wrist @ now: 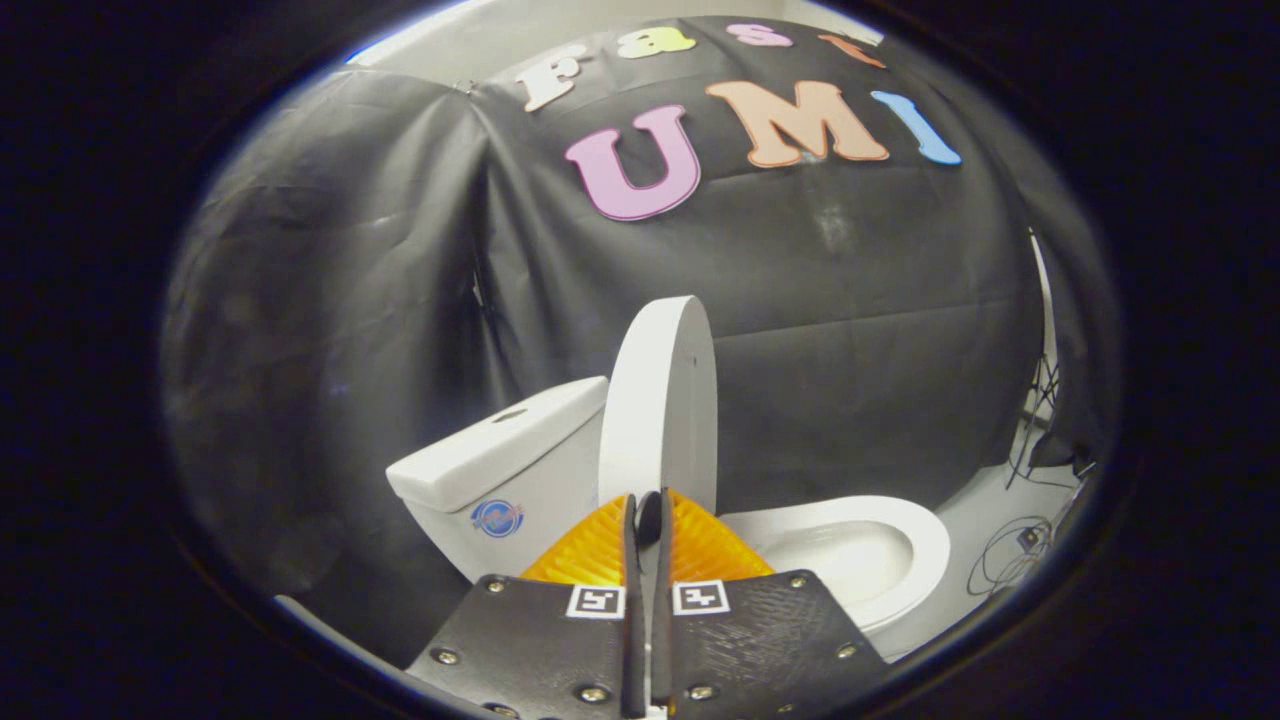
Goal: Open the toilet lid.
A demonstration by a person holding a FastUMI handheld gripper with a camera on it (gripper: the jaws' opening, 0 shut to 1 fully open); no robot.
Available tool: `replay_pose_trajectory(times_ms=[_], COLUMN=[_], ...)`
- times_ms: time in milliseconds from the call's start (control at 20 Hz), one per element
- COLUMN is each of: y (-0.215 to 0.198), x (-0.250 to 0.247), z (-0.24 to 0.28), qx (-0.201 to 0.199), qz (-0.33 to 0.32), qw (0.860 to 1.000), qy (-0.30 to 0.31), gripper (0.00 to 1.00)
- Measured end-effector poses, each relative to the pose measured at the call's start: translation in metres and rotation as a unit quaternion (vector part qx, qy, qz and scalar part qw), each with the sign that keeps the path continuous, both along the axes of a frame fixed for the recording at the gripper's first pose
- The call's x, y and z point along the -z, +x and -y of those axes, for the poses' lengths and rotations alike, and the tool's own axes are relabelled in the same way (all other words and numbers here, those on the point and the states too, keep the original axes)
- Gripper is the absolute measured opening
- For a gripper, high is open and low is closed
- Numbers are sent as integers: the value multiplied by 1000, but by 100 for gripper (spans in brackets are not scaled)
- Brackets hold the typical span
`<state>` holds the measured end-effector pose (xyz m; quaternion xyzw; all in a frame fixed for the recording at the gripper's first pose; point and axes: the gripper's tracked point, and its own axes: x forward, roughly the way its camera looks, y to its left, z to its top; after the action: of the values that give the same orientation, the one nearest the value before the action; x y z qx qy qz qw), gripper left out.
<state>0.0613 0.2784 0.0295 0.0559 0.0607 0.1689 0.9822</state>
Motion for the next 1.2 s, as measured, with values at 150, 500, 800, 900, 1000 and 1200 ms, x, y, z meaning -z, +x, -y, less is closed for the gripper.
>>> replay_pose_trajectory(times_ms=[150, 500, 800, 900, 1000, 1200], y=[-2, 0, 1, 0, 0, 1], x=[-2, 1, 5, 5, 7, 7], z=[-17, -55, -80, -88, -98, -101], qx=[-4, -21, -43, -44, -50, -49], qz=[5, 33, 33, 39, 43, 45], qw=[1000, 999, 998, 998, 998, 998], qy=[-3, -30, -14, -13, -20, -11], gripper=[3, 5, 5, 6, 7, 7])
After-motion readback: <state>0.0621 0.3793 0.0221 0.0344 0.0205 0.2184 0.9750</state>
